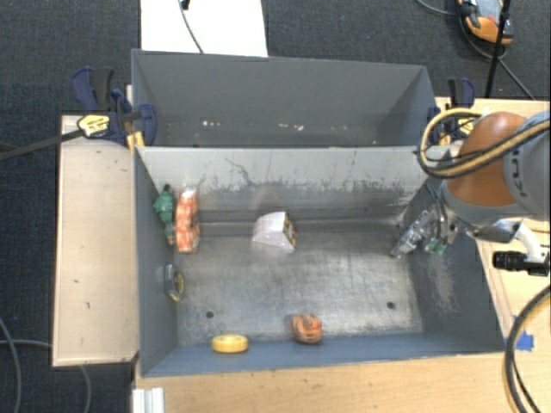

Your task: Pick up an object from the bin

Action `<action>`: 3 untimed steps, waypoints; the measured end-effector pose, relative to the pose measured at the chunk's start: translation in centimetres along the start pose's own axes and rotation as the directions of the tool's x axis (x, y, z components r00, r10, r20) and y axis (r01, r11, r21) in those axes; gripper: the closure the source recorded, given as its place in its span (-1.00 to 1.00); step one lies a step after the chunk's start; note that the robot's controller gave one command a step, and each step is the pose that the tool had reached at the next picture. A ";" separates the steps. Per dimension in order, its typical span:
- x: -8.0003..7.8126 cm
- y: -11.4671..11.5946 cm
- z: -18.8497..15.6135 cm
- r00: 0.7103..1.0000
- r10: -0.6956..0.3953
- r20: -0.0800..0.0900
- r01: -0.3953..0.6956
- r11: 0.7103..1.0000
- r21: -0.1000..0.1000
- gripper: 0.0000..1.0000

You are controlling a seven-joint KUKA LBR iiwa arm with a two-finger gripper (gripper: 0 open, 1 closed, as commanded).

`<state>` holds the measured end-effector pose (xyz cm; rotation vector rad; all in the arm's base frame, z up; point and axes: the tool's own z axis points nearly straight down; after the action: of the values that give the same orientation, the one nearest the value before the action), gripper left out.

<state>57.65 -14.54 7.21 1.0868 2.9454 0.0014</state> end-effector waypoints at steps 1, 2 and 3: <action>0.3 -0.2 -1.5 1.000 -0.006 -0.008 0.006 1.000 0.005 1.00; 0.1 -0.1 -3.9 1.000 -0.005 -0.004 0.005 1.000 0.003 1.00; 0.0 0.0 -5.8 1.000 -0.006 -0.001 0.006 1.000 0.001 1.00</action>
Offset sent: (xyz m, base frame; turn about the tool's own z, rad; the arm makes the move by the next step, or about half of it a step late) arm 0.0000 0.0001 0.0791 0.0000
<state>57.60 -14.53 13.03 1.0790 2.9498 0.0004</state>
